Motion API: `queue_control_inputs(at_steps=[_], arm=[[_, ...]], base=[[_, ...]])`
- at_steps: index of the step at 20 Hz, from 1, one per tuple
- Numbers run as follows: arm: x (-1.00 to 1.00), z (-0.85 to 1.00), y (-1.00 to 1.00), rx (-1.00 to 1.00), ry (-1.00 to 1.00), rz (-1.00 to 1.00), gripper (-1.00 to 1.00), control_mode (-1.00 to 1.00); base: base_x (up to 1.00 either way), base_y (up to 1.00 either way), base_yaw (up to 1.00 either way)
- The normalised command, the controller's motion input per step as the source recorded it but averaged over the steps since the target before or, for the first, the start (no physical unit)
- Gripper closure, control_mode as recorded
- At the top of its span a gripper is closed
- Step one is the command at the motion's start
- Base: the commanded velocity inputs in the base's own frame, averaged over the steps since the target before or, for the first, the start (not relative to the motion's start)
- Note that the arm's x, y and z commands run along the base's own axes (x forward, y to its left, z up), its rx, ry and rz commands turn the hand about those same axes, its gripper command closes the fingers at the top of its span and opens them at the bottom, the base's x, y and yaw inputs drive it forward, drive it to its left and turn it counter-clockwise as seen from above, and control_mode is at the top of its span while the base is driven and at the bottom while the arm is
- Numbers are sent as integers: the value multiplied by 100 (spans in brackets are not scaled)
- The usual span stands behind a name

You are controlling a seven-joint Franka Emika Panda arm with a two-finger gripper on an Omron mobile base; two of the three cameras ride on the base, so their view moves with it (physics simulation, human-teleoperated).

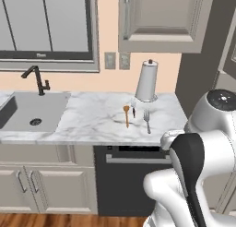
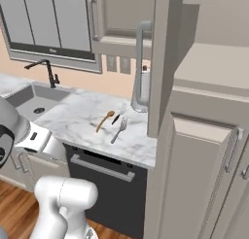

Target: Organize the utensils by type. Pick up the wooden spoons from the counter and place them in the open cabinet. Then pick up the metallic utensils from the counter and place them in the open drawer.

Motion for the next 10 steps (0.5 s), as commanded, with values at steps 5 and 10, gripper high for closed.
queue_control_inputs(at_steps=[5, 10], arm=[[0, 0, 0, 0, 0, 0, -100, 100], [0, 0, 0, 0, 0, 0, -100, 100]], base=[[45, 31, -13], [49, 38, -16]])
